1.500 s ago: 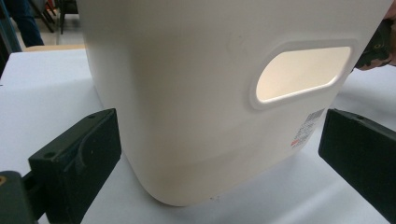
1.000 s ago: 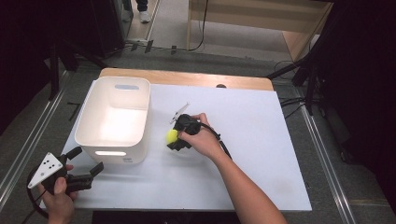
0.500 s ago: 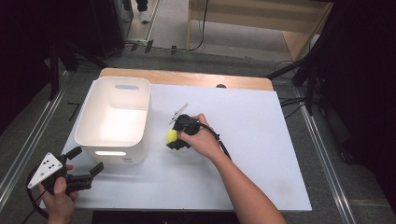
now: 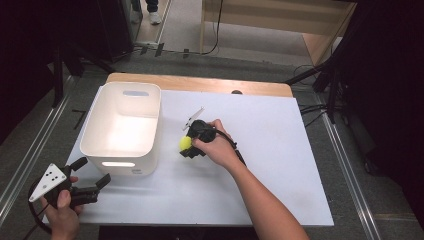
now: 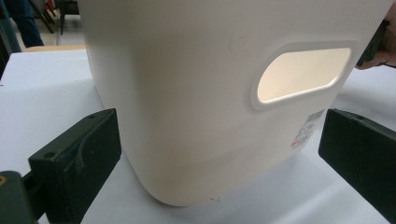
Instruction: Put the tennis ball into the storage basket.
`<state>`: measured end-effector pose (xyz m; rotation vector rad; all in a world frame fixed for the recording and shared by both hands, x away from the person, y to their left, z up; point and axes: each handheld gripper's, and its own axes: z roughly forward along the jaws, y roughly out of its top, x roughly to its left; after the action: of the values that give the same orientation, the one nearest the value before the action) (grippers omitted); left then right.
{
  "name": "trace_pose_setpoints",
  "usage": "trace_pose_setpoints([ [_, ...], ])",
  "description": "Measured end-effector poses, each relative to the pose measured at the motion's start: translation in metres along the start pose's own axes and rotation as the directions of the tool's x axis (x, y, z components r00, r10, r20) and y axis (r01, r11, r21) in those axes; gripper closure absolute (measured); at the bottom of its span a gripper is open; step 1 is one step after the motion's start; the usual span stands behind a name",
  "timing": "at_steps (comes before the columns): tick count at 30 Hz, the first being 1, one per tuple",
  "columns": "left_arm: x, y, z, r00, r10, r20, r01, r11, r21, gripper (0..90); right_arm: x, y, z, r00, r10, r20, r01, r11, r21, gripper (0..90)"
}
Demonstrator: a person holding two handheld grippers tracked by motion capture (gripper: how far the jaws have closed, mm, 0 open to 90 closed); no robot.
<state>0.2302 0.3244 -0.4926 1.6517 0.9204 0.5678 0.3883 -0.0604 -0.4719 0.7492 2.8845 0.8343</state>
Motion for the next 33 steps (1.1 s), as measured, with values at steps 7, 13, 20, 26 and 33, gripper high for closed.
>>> trace_pose_setpoints([
  [7, 0.001, 0.0, 0.0, 1.0, -0.004, 0.004, 0.004, 1.0, -0.006, 0.0, 0.0, 0.004, -0.004, 0.9998, -0.012, -0.018, 0.012, 0.9999, -0.008, 22.8],
  [13, 0.001, 0.0, 0.0, 1.0, -0.008, 0.005, 0.008, 0.9999, -0.008, 0.0, 0.0, 0.006, -0.006, 0.9997, -0.014, -0.021, 0.014, 0.9999, -0.006, 22.9],
  [20, 0.001, 0.0, 0.0, 1.0, -0.007, 0.005, 0.007, 0.9999, -0.008, 0.0, 0.002, 0.01, -0.011, 0.9991, -0.022, -0.035, 0.022, 0.9997, -0.013, 22.9],
  [26, 0.001, 0.0, 0.0, 0.9999, -0.01, 0.005, 0.01, 0.9999, -0.012, 0.0, 0.003, 0.013, -0.014, 0.9988, -0.023, -0.043, 0.023, 0.9997, -0.011, 23.0],
  [33, 0.001, 0.0, 0.0, 0.9999, -0.01, 0.005, 0.01, 0.9999, -0.009, 0.0, 0.003, 0.017, -0.018, 0.9983, -0.031, -0.05, 0.03, 0.9994, -0.018, 23.0],
])
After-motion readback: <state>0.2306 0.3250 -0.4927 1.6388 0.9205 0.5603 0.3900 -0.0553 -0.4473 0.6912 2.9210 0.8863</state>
